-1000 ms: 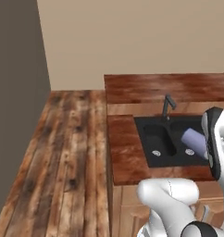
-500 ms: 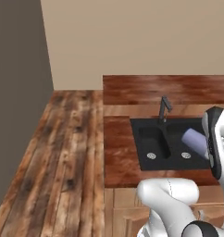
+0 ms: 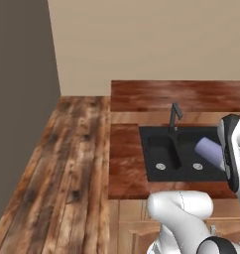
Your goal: Restock the sink supplies by placing the sponge and soap dispenser on the counter and next to the sink. Make sure the soap dispenser is upright.
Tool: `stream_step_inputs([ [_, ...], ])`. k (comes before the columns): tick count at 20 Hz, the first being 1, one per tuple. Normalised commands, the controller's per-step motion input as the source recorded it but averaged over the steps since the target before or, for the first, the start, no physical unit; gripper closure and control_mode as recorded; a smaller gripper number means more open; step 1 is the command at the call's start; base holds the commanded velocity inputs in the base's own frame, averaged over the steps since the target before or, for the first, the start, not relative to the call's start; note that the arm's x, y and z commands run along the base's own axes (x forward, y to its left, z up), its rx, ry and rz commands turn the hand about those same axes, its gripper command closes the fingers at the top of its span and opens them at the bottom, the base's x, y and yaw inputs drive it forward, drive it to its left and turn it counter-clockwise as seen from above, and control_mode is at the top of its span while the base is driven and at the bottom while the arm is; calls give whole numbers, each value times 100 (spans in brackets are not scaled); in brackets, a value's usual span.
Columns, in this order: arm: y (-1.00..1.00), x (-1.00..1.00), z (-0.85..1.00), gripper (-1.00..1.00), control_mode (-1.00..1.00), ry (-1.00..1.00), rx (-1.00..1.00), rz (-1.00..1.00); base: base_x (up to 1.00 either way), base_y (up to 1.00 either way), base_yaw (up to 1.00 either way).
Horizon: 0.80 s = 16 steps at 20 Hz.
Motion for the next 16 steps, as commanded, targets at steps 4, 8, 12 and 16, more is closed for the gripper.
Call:
stream_step_inputs([
  [4, 0, 0, 0, 100, 100, 0, 0, 0, -42, -100, -5],
  [8, 0, 0, 0, 100, 100, 0, 0, 0, -80, -49, -21],
  [12, 0, 0, 0, 100, 100, 0, 0, 0, -92, -39, -15],
  [16, 0, 0, 0, 100, 100, 0, 0, 0, -39, -96, -9],
])
